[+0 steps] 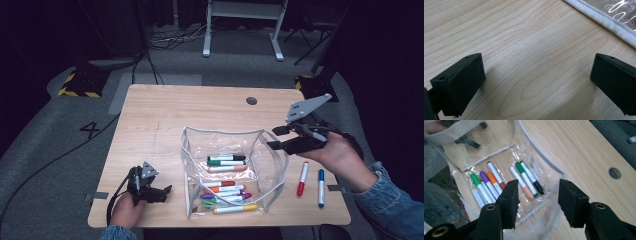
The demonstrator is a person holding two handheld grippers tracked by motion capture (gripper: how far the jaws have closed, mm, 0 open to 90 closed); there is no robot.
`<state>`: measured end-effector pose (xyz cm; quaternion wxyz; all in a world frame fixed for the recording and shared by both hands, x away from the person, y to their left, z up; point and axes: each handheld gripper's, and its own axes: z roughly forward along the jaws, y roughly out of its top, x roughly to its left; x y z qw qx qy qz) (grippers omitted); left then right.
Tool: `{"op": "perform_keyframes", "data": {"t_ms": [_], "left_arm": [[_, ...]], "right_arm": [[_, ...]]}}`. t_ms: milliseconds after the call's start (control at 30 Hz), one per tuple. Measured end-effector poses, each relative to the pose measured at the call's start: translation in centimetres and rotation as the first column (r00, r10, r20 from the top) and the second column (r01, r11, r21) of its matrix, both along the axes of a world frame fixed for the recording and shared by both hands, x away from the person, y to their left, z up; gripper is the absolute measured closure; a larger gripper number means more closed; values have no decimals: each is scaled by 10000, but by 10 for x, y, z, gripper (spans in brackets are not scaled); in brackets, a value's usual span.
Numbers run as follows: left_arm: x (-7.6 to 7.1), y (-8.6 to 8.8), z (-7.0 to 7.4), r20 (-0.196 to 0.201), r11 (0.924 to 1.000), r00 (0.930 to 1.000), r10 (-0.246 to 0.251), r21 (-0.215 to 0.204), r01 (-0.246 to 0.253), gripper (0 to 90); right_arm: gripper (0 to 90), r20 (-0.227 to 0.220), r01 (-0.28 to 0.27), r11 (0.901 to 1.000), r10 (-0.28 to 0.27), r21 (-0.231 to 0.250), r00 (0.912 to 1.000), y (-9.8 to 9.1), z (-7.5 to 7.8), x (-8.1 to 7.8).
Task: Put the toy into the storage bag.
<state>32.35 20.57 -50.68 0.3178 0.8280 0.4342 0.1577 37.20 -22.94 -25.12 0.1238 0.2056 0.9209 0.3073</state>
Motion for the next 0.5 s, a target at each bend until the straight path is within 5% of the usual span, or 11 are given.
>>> {"op": "perform_keyframes", "data": {"t_ms": [333, 500], "left_arm": [[0, 0, 0, -23, 10000, 10000, -17, -1, 17, 0], [0, 0, 0, -21, 10000, 10000, 1, -17, -1, 0]], "right_arm": [[508, -249, 1753, 9839, -1745, 344, 9843, -72, -16, 9], [505, -801, 2669, 9633, -2641, 276, 9612, -98, -38, 18]]}}
